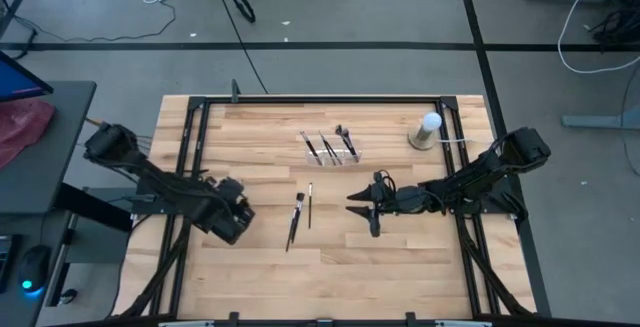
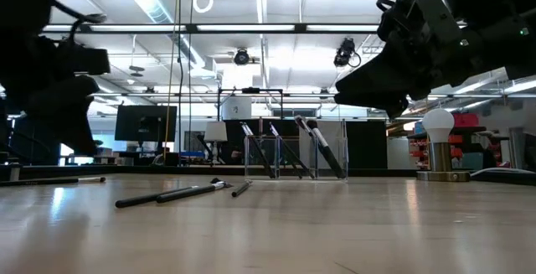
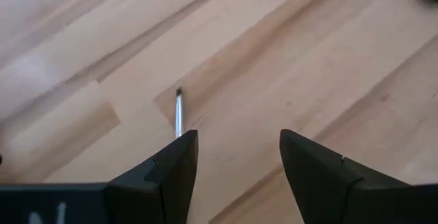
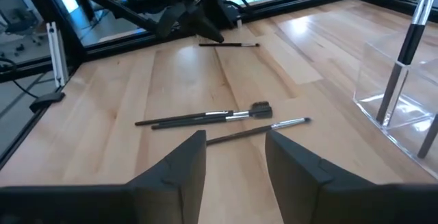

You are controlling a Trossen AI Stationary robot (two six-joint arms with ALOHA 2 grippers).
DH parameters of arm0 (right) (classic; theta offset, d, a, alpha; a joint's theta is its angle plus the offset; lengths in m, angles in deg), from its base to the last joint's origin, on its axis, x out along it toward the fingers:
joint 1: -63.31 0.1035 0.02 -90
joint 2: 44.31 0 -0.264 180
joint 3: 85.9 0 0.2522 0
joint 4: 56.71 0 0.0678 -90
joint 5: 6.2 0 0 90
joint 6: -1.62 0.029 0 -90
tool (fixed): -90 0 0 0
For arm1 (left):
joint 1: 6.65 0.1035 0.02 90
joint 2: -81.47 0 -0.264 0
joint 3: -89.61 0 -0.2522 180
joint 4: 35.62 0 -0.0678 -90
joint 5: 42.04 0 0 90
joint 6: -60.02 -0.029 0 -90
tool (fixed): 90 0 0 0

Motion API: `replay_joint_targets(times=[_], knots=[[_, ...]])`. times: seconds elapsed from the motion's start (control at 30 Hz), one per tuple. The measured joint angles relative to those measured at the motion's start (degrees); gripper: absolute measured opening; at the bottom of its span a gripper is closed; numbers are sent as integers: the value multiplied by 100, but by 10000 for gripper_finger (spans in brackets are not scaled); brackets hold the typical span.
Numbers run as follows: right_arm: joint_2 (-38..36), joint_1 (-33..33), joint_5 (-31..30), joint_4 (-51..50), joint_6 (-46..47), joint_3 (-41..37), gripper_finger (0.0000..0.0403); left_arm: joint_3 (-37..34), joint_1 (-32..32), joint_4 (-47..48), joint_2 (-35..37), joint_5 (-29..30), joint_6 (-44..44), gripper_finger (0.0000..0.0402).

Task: Put items in baskets/containers
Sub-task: Put the black eyeshadow brush into the transparent organizer

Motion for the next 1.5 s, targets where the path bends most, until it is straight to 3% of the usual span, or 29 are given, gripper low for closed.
replay_joint_targets(times=[0.27, 0.57, 0.77, 1.03, 1.23, 1.5], knots=[[0, 0, -7, 17, -227, 0, 152, -841, -446, -57, 489, 36, 999, 213], [0, 2, -4, 9, -181, 0, 152, -1741, -606, -1373, 522, 198, 814, 207], [0, 0, -2, 11, -183, 0, 152, -1909, -788, -1519, 509, 271, 562, 151], [0, 1, 0, 13, -186, 0, 152, -2127, -1090, -1860, 511, 406, 242, 21], [0, 0, 0, 13, -187, 0, 152, -2177, -1140, -2268, 489, 697, 85, 16], [0, 0, 0, 13, -188, 0, 152, -2193, -1014, -3525, 463, 1125, -431, 11]])
